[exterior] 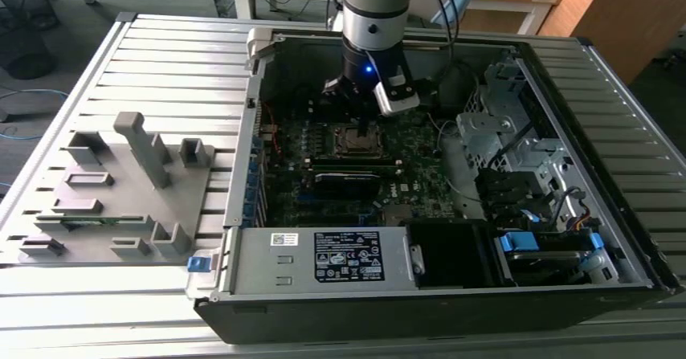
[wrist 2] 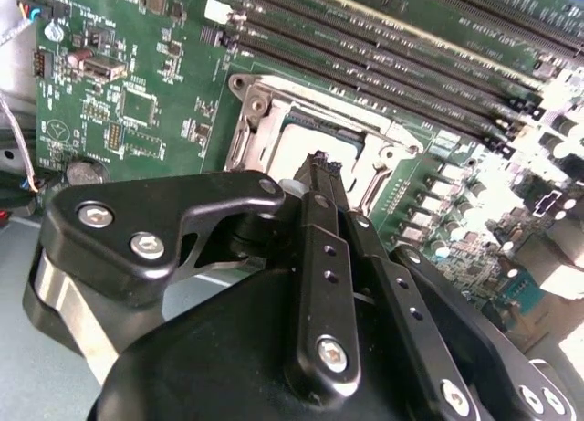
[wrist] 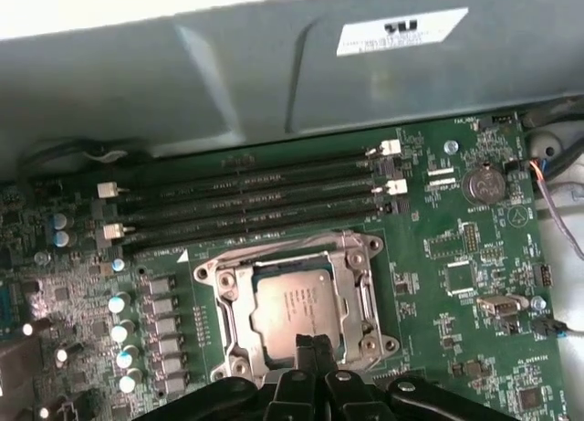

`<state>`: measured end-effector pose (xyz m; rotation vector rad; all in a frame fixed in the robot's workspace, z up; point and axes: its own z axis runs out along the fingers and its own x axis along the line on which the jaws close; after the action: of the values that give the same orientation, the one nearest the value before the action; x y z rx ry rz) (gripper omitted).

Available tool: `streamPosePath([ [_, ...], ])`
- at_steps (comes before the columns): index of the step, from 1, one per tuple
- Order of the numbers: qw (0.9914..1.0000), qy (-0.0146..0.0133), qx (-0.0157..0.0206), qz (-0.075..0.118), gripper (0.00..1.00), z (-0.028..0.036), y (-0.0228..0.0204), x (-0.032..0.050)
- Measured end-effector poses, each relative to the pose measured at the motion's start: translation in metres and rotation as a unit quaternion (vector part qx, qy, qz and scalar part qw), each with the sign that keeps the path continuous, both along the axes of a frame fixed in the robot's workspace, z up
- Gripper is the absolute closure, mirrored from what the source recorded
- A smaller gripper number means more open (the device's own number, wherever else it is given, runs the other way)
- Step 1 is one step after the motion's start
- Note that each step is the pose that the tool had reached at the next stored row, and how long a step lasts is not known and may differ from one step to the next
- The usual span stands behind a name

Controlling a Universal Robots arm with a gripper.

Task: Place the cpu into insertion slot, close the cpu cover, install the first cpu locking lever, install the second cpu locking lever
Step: 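Install the second cpu locking lever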

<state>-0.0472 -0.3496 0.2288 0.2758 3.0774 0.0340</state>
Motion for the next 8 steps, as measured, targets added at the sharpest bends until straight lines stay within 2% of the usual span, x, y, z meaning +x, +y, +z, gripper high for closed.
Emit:
streamPosePath([
  [8,1.00000,0.0000,0.0000,0.000,0.90,0.0000,-0.0085,0.0003],
])
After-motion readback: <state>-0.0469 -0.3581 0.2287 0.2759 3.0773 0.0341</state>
